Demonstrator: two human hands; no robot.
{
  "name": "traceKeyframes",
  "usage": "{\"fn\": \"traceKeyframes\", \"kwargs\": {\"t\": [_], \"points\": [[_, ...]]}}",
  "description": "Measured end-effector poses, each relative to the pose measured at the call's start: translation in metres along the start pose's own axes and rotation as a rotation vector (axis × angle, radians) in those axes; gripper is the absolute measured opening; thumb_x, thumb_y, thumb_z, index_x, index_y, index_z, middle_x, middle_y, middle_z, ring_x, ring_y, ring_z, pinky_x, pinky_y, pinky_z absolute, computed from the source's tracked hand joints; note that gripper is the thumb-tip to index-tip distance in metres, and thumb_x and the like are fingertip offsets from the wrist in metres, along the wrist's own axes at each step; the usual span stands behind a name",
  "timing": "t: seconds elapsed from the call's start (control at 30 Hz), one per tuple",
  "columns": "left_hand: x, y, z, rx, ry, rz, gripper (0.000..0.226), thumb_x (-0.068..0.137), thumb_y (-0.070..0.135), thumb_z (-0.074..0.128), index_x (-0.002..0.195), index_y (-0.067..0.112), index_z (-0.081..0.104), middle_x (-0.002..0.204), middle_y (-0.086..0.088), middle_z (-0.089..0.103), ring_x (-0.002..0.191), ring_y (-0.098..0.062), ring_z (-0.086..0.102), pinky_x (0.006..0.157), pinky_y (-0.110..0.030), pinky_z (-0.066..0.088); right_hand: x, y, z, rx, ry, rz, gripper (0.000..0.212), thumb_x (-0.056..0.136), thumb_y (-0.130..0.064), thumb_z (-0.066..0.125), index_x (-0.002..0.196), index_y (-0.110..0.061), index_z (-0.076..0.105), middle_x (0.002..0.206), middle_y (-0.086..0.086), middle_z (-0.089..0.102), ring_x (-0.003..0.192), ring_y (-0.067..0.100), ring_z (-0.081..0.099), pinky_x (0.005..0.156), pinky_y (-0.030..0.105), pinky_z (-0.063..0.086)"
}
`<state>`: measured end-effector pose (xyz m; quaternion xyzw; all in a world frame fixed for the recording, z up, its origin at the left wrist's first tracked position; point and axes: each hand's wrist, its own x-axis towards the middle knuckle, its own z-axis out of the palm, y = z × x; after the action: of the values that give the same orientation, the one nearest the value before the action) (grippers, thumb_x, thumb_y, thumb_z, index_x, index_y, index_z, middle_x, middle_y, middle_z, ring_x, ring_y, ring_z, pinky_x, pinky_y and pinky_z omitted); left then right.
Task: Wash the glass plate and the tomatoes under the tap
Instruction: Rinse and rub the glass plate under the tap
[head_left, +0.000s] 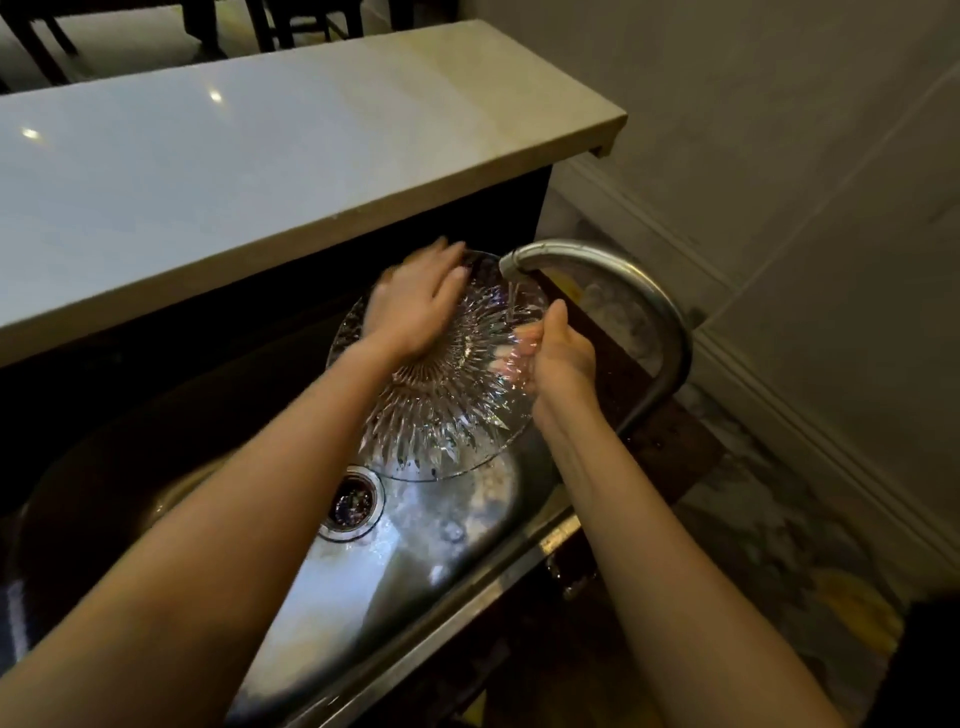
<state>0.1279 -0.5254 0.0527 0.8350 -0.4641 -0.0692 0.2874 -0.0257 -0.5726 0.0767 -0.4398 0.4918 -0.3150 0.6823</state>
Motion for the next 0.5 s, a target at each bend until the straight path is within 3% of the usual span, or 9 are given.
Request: {"fn": "traceKeyframes", "kwargs": {"t": [0.07,0.13,0.2,0.27,0.37,0.43,0.5], "points": [[-0.021,-0.031,-0.002,-0.072,-0.067,-0.170,0.055,0.096,0.051,0.021,0.146,0.030,0.018,0.153,-0.004,0.030,0.138,-0.024,0.032,0.111,-0.044,0.028,0.003,-0.003,-0.004,0.035,0.032,-0.019,0.050,0.098,-0.040,0.036,0.065,-0.007,0.055,0.038,0.004,0.059,0.033,0.017,0.057,0.035,0.019,0.045],[-0.054,-0.042,0.005,-0.166,-0.101,-0.271,0.058,0.097,0.048,0.023,0.148,0.024,0.010,0.156,-0.008,0.017,0.141,-0.028,0.024,0.115,-0.045,0.023,0.007,-0.006,-0.006,0.051,0.063,-0.046,0.051,0.098,-0.039,0.034,0.065,-0.006,0.054,0.036,0.004,0.057,0.029,0.017,0.055,0.033,0.017,0.042],[-0.092,-0.027,0.021,-0.123,-0.065,-0.229,0.058,0.098,0.045,0.023,0.148,0.022,0.004,0.158,-0.006,0.000,0.146,-0.022,0.002,0.119,-0.042,0.007,0.010,-0.005,-0.004,0.070,0.074,-0.052,0.051,0.099,-0.039,0.034,0.065,-0.006,0.053,0.035,0.004,0.056,0.029,0.017,0.053,0.034,0.018,0.043],[-0.120,0.006,0.034,-0.031,-0.001,-0.075,0.054,0.097,0.044,0.017,0.144,0.025,-0.002,0.154,0.003,-0.009,0.144,-0.013,-0.010,0.119,-0.039,-0.006,0.010,-0.001,0.000,0.067,0.077,-0.047,0.052,0.099,-0.040,0.033,0.065,-0.007,0.053,0.034,0.002,0.056,0.029,0.015,0.054,0.035,0.017,0.043],[-0.117,0.051,0.040,-0.043,-0.002,0.126,0.053,0.095,0.041,0.013,0.145,0.026,0.004,0.153,0.010,-0.003,0.142,-0.005,-0.009,0.116,-0.030,-0.012,0.002,0.011,0.002,-0.051,0.068,-0.022,0.051,0.097,-0.044,0.034,0.067,-0.012,0.061,0.045,-0.005,0.064,0.043,0.006,0.062,0.040,0.013,0.043],[-0.083,0.060,0.032,-0.014,-0.011,0.120,0.054,0.096,0.038,0.015,0.147,0.021,0.016,0.156,0.005,0.008,0.143,-0.005,-0.003,0.115,-0.030,-0.009,-0.006,0.019,0.000,-0.075,0.011,0.042,0.044,0.095,-0.048,0.036,0.083,-0.019,0.067,0.070,-0.004,0.071,0.070,0.010,0.068,0.057,0.022,0.051],[-0.045,0.056,0.024,0.087,-0.026,0.104,0.052,0.097,0.038,0.020,0.145,0.019,0.024,0.156,0.001,0.019,0.145,-0.010,0.006,0.117,-0.035,-0.005,-0.012,0.022,-0.001,-0.060,-0.030,0.053,0.042,0.096,-0.047,0.037,0.082,-0.020,0.066,0.071,-0.001,0.071,0.069,0.013,0.068,0.059,0.026,0.053]]}}
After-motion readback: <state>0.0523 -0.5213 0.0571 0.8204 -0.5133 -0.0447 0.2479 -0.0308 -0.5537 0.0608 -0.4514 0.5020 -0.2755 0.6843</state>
